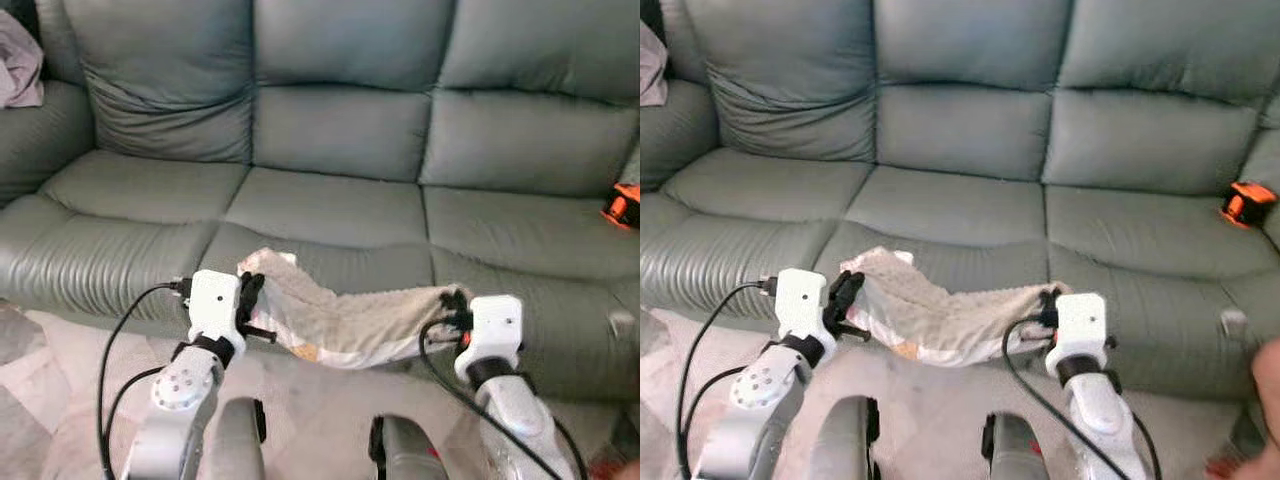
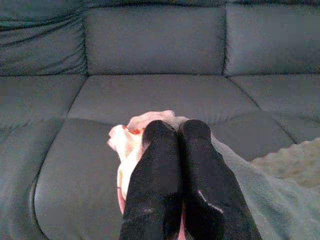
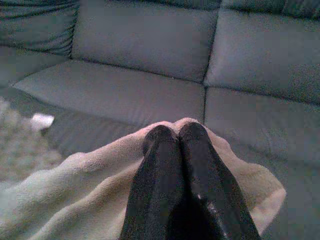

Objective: Move the pillow to the sofa

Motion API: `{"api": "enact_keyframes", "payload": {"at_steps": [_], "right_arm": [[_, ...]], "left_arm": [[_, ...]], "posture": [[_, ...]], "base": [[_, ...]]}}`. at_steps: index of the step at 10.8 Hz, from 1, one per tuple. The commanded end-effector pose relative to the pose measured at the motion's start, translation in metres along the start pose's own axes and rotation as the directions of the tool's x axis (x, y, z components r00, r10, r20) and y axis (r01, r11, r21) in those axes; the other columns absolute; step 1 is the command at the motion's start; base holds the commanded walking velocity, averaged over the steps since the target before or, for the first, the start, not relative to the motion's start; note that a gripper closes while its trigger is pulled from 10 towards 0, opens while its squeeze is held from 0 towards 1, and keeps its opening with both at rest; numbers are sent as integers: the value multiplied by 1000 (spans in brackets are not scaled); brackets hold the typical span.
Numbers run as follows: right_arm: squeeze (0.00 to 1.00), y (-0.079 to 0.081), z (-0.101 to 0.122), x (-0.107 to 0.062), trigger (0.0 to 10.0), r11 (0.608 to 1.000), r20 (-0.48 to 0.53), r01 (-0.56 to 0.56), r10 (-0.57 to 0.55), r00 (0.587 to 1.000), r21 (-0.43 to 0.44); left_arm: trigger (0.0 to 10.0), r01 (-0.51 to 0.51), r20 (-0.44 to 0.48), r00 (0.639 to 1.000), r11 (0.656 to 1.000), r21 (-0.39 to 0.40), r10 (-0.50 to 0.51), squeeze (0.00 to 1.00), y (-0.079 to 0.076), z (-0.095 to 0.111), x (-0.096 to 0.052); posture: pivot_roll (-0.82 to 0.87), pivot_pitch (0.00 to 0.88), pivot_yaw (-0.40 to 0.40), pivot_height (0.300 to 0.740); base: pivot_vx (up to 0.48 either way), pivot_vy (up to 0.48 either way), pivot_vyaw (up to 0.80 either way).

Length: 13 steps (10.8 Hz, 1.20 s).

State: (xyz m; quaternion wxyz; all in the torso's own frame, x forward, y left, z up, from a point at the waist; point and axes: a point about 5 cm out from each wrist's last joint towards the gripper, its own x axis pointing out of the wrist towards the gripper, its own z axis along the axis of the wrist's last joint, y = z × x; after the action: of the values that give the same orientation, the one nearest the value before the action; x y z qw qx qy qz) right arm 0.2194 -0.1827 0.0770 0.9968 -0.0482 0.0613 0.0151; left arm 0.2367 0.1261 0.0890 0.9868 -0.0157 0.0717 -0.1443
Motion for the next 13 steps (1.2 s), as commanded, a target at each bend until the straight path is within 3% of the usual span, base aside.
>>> {"api": "enact_keyframes", "payload": {"at_steps": [1,3,9,13], "right_arm": [[0,1,13,4,10000,1000,61,-6,6,998,-2],[0,-2,13,7,10000,1000,56,2,-2,998,-4],[0,-3,3,4,10000,999,12,-30,30,999,-11],[0,1,0,6,10000,999,-1,-43,43,999,2]], "left_arm": [[10000,3,39,999,1000,13,-4,0,1,8,4],[10000,-3,61,998,1000,7,3,0,0,14,13],[10000,-17,66,998,1000,12,16,0,3,14,15],[10000,-43,62,997,999,18,42,0,11,15,20]], "posture": [[-12,0,2,647],[-14,0,3,647],[-6,0,4,647],[-4,0,7,647]], "base": [[311,0,0],[313,0,0],[307,0,0],[0,0,0]]}}
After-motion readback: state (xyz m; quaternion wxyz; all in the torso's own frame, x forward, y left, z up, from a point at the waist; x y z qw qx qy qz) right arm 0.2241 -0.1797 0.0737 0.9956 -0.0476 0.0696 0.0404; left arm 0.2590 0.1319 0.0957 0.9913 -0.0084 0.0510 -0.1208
